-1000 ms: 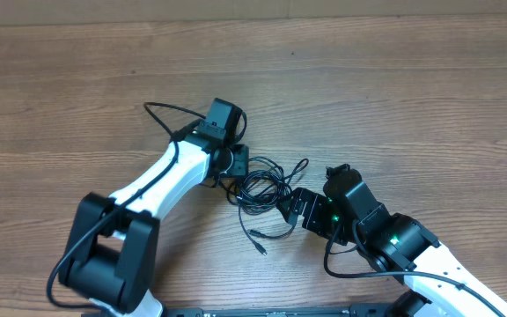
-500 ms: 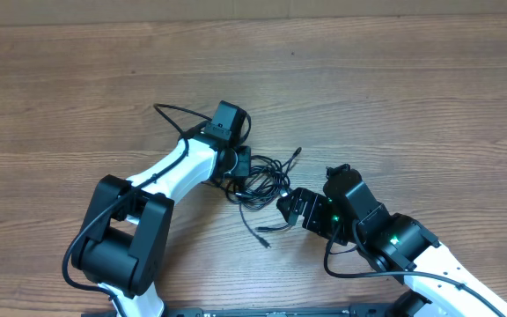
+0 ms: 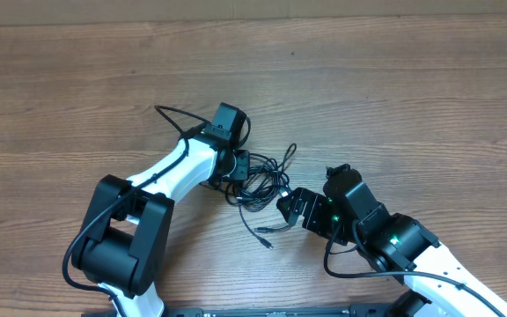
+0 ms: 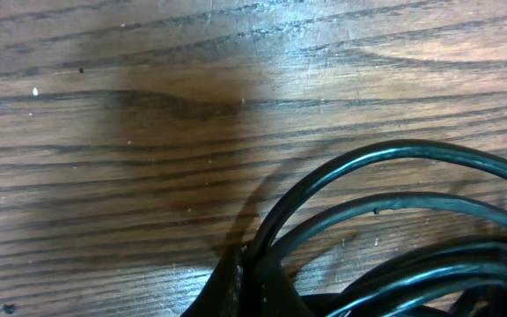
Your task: Untangle cables
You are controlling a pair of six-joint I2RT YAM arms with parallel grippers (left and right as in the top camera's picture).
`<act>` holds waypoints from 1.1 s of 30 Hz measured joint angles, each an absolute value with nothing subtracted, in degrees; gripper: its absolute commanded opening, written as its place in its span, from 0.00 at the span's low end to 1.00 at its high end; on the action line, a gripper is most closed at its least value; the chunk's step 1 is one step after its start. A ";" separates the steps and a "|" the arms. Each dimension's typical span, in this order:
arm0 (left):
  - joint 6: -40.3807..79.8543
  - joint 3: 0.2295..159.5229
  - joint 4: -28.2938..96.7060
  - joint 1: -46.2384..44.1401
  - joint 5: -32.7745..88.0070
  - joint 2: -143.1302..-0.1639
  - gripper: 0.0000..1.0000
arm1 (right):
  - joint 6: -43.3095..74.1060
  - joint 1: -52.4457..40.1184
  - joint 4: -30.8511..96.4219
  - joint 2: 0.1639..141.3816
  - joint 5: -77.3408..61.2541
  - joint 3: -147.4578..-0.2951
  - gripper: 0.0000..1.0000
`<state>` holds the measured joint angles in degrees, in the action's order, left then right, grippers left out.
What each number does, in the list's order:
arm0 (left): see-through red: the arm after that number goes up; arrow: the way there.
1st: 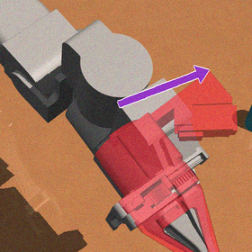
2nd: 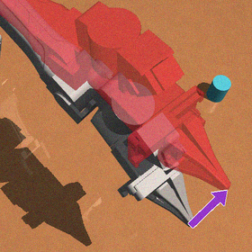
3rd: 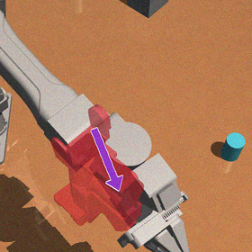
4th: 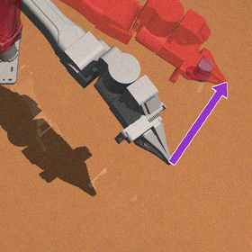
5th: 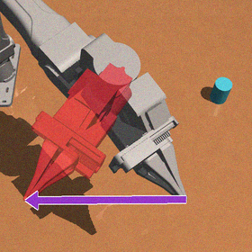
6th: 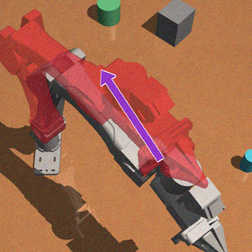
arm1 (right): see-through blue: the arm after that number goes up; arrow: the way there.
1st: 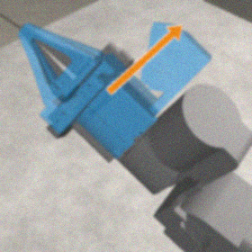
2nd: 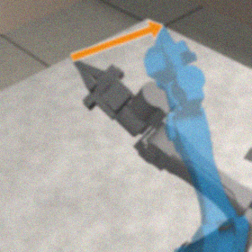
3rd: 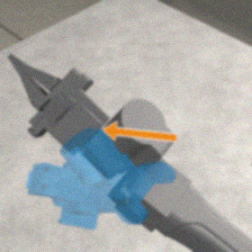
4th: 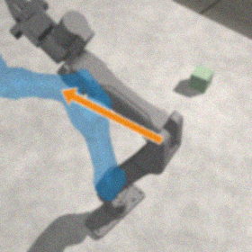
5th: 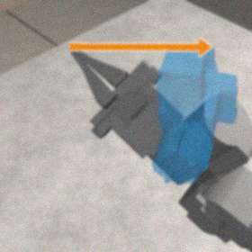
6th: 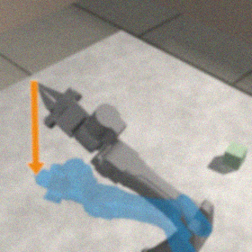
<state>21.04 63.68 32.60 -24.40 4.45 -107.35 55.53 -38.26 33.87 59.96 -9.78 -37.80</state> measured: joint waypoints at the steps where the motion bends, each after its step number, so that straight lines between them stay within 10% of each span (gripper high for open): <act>1: 21.04 63.68 32.60 -24.40 4.47 -107.35 0.04 | 55.53 -38.24 33.45 59.99 -9.78 -37.80 1.00; 33: 21.08 63.68 33.19 -24.40 6.66 -107.37 0.04 | 55.72 -38.26 32.71 59.96 -9.65 -37.80 1.00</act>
<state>21.08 63.68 33.19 -24.40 6.66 -107.37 55.72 -38.26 32.71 59.96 -9.65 -37.80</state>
